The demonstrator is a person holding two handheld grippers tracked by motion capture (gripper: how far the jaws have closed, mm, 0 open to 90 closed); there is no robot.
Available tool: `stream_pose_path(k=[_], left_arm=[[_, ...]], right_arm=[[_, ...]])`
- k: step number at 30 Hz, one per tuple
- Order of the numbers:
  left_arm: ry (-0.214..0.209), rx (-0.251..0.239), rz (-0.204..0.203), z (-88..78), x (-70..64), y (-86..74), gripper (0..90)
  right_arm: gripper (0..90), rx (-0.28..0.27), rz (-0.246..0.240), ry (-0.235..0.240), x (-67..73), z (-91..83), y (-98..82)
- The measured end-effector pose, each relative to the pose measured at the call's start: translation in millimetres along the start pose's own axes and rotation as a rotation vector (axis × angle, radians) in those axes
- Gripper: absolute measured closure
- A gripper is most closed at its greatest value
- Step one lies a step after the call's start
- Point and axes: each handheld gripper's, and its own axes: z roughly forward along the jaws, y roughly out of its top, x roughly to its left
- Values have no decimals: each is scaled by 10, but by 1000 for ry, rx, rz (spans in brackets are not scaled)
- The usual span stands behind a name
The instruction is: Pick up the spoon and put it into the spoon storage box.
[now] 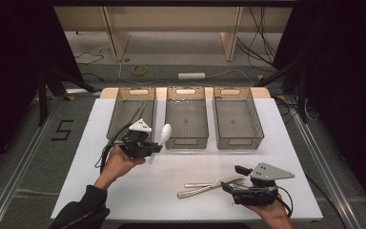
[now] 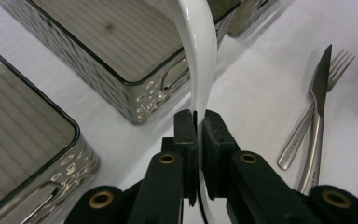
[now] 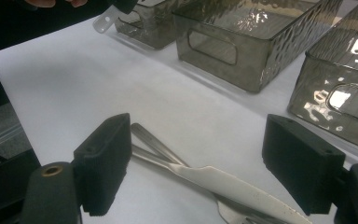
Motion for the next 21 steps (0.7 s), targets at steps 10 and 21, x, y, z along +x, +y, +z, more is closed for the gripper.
stream_pose_path(k=[10, 21], left_arm=[[23, -48, -32, 16, 77, 87, 852], [35, -77, -72, 74, 155, 194, 851]], right_arm=[[249, -1, 4, 2, 0, 9, 0], [246, -3, 1, -1, 6, 8, 0]])
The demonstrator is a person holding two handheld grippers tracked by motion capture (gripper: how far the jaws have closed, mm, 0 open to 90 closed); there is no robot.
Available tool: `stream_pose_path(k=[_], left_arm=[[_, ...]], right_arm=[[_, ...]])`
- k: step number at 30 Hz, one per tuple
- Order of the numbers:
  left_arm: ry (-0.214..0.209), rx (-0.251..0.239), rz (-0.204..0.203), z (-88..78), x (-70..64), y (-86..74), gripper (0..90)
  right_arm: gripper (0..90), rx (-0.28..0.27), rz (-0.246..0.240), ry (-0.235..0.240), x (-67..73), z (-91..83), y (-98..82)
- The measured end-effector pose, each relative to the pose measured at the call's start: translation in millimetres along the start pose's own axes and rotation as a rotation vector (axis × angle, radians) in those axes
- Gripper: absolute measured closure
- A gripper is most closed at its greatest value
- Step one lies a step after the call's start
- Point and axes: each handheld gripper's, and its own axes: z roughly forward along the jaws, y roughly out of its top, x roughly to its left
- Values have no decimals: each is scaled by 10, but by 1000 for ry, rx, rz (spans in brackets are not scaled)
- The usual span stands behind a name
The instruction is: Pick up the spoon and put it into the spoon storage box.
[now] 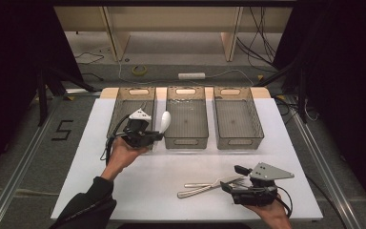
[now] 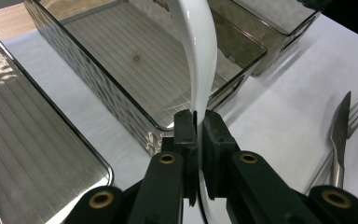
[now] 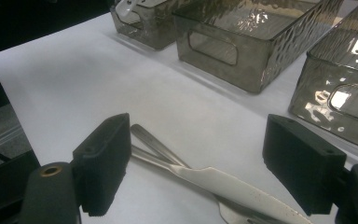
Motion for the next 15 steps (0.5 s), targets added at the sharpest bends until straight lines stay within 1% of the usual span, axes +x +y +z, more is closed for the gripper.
stream_pose_path(k=[5, 9, 11, 15], left_arm=[[6, 2, 7, 56, 2, 48, 851], [12, -11, 1, 71, 33, 88, 851], [15, -21, -8, 82, 45, 117, 851], [16, -22, -8, 125, 54, 205, 851]], right_arm=[[247, -2, 4, 0, -1, -2, -1], [246, -1, 2, 0, -1, -3, -2], [247, -2, 5, 0, -4, 0, -1], [246, -3, 3, 1, -1, 0, 1]])
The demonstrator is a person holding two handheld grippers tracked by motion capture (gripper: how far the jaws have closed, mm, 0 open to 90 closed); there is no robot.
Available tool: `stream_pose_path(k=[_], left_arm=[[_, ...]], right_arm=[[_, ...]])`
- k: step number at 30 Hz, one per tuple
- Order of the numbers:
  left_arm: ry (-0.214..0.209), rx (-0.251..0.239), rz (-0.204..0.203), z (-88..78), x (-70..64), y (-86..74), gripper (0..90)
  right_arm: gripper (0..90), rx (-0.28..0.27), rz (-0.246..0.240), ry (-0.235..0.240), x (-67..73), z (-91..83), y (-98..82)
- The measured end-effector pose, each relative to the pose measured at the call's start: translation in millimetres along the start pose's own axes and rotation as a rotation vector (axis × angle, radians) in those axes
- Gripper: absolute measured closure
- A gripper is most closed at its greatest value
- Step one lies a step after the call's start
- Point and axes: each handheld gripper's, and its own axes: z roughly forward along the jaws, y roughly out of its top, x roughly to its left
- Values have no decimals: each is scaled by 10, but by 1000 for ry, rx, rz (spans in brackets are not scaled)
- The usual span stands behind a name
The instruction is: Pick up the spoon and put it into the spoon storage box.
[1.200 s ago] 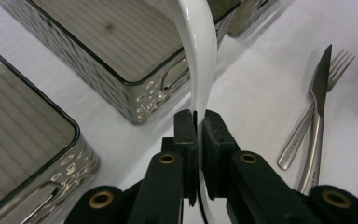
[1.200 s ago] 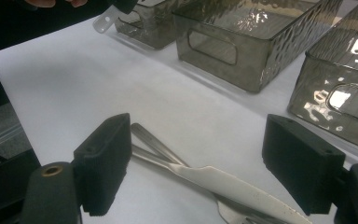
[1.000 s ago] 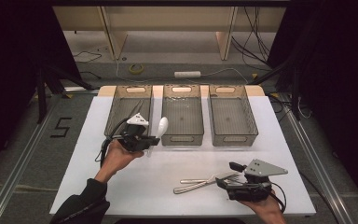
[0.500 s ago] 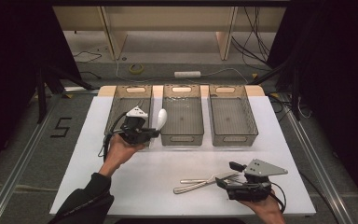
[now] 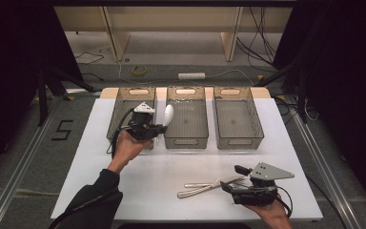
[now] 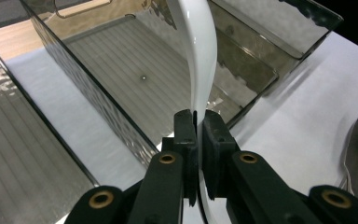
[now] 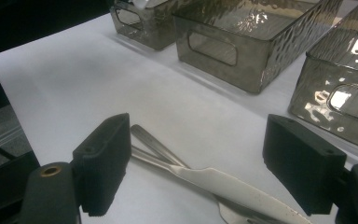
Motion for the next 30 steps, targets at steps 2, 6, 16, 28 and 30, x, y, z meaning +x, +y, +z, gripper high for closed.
stream_pose_path(k=[2, 6, 16, 28, 30], left_arm=[[1, -5, -4, 34, -9, 42, 851], [-1, -2, -16, 113, -11, 107, 851], [17, -6, -37, 248, 28, 233, 851], [62, -4, -78, 431, 107, 293, 850], [68, 6, -72, 454, 103, 299, 850]], right_arm=[[246, 1, -1, 0, 3, -1, 0], [246, -1, 1, 2, 0, -7, -3], [246, 0, -2, 4, 1, -6, -3], [246, 2, 0, 8, 3, -3, -6], [246, 2, 0, 9, 2, -2, -7]])
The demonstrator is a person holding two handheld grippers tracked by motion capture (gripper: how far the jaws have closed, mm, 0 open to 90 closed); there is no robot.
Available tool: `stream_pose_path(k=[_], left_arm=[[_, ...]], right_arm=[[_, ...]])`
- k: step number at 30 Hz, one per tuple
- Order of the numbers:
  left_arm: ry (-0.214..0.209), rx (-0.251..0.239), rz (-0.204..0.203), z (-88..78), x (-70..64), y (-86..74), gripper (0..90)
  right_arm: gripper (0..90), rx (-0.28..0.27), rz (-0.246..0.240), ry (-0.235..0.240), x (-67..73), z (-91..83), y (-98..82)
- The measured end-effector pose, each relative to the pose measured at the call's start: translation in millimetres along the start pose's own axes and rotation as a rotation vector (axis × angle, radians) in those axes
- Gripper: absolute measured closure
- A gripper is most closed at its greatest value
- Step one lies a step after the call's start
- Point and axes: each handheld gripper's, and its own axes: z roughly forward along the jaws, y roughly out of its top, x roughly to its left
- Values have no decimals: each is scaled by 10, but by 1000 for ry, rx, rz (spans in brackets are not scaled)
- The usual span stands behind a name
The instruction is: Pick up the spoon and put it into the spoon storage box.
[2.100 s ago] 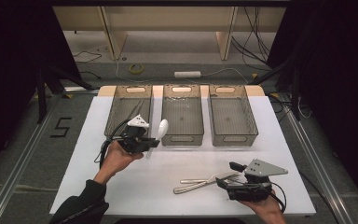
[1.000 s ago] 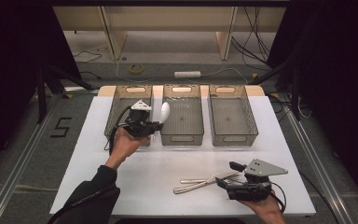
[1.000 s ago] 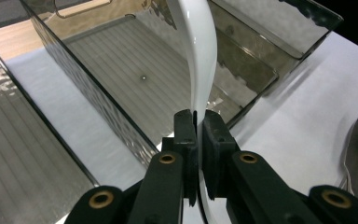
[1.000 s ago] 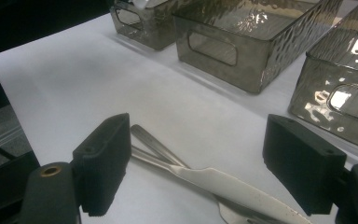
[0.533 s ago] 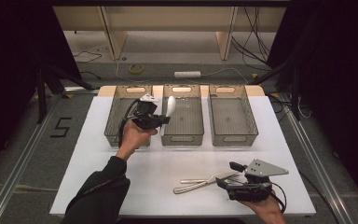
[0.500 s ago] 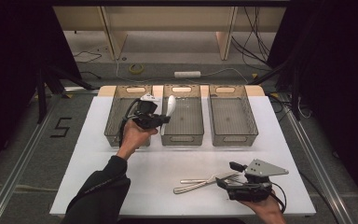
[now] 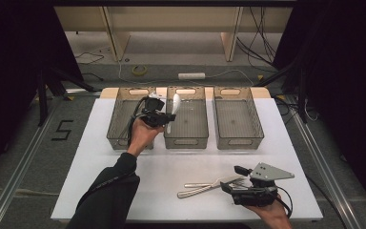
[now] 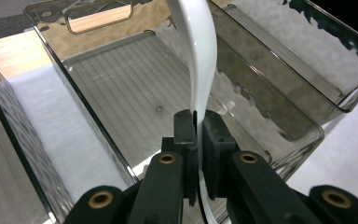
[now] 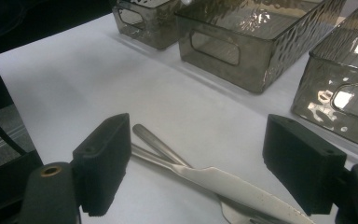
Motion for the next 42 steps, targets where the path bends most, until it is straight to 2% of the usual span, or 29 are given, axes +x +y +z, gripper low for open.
stream_pose_path(k=[16, 37, 38, 41, 42], left_arm=[[29, 40, -3, 216, -31, -12, 848], [31, 62, -22, 357, -40, -50, 838], [28, 62, -26, 365, -40, -54, 833], [20, 39, -35, 345, -30, -44, 670], [14, 28, -43, 331, -30, -36, 656]], right_arm=[[246, -2, 1, 3, 0, 5, -2], [246, 3, -2, 4, 10, 5, -5], [246, 1, -2, 4, 11, 4, -4], [246, 5, -1, 5, 12, 4, -5], [246, 4, -2, 5, 11, 3, -5]])
